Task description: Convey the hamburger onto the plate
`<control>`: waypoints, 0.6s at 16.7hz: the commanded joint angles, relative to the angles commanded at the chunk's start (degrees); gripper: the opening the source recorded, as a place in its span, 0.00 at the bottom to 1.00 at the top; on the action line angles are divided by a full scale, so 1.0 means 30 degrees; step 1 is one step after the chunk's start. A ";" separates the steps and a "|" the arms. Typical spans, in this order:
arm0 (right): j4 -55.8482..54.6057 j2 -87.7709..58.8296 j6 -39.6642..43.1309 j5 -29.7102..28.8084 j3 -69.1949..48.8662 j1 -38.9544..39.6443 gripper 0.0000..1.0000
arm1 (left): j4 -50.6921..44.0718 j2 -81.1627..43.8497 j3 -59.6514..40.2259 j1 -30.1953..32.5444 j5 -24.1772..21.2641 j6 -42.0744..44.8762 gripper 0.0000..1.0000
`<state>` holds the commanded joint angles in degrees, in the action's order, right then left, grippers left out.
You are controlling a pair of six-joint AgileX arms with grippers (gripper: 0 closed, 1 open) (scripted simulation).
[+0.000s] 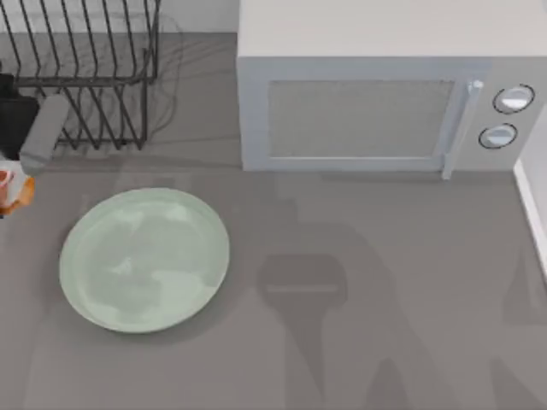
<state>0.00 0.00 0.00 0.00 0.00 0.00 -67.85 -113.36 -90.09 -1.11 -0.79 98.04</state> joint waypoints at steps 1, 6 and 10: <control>0.0000 0.0000 0.0000 0.0000 0.0000 0.0000 1.00 | 0.0057 0.0047 0.0205 0.0600 -0.0008 0.1794 0.00; 0.0000 0.0000 0.0000 0.0000 0.0000 0.0000 1.00 | 0.0435 0.0414 0.1358 0.3728 -0.0043 1.1000 0.00; 0.0000 0.0000 0.0000 0.0000 0.0000 0.0000 1.00 | 0.0957 0.1014 0.2217 0.5945 -0.0007 1.6845 0.00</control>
<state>0.00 0.00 0.00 0.00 0.00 0.00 -64.98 -110.32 -83.44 16.72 -0.81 148.57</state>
